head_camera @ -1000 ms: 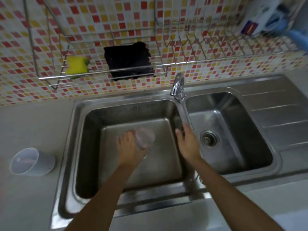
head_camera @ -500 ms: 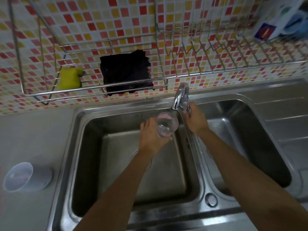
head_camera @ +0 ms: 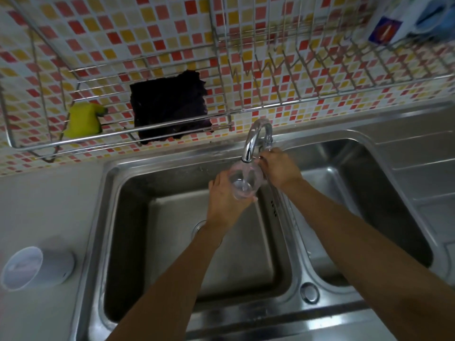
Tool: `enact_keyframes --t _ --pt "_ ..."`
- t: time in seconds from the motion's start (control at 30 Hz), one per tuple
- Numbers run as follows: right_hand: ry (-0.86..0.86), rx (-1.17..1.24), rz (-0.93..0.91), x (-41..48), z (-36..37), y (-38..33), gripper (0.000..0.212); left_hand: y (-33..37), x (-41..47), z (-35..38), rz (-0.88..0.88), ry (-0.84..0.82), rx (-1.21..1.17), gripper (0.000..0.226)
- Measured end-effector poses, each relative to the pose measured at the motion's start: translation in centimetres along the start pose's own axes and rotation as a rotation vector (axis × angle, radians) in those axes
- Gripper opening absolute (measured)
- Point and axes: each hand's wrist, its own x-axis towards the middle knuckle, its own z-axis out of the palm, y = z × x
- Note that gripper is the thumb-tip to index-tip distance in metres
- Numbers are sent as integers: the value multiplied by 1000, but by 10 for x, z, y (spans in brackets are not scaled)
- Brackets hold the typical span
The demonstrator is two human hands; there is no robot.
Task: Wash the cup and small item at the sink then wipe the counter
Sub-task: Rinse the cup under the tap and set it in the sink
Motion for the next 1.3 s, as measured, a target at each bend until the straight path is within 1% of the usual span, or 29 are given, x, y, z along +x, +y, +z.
enact_keyframes --t 0.07,0.17,0.2,0.3,0.33,0.4,0.47,0.57,0.63,0.67,0.73,0.77,0.87,1.0,1.07,1.13,1.2,1.23,1.3 --pt "-1 3 0 1 0 -3 26 3 1 2 10 -7 -10 72" --pt "-5 -6 -12 1 0 -4 21 7 -2 9 32 -84 0 78" --pt "2 -1 -13 1 1 -3 21 8 -2 10 6 -80 -36 78" --pt "35 31 28 0 0 -3 25 1 -3 13 -92 23 -171 81" --pt "38 38 47 1 0 -3 26 -1 -4 13 -99 30 -169 83" --pt "28 53 69 1 0 -5 26 -4 -5 15 -80 -29 -125 84" --pt "29 53 76 1 0 -6 27 -5 -4 14 -59 -58 -73 80" --pt "58 39 79 -1 1 -7 28 -6 2 8 -61 -13 -70 76" --pt "55 37 69 -1 2 -8 29 -4 3 8 -60 -41 -60 76" --pt "54 32 64 -1 3 -8 28 -4 3 9 -60 -54 -73 75" --pt "74 13 67 -1 3 -10 29 -4 2 9 -84 -13 -130 76" --pt "87 9 84 -1 3 -10 29 -7 3 11 -100 8 -139 77" --pt "101 31 139 1 1 -8 28 -9 2 9 -82 -28 -98 77" --pt "104 57 187 4 -3 0 26 -9 0 8 -84 -17 -122 75" --pt "104 41 192 3 -3 2 28 -6 1 9 -86 -35 -116 74" --pt "100 46 192 3 -2 3 28 -3 2 9 -63 -17 -141 77" --pt "77 68 215 4 -1 3 26 -1 4 11 -40 -36 -115 78" --pt "70 78 226 5 -1 3 26 2 5 9 -38 -30 -112 73" --pt "82 93 240 5 0 3 26 6 6 6 -68 37 -170 66"
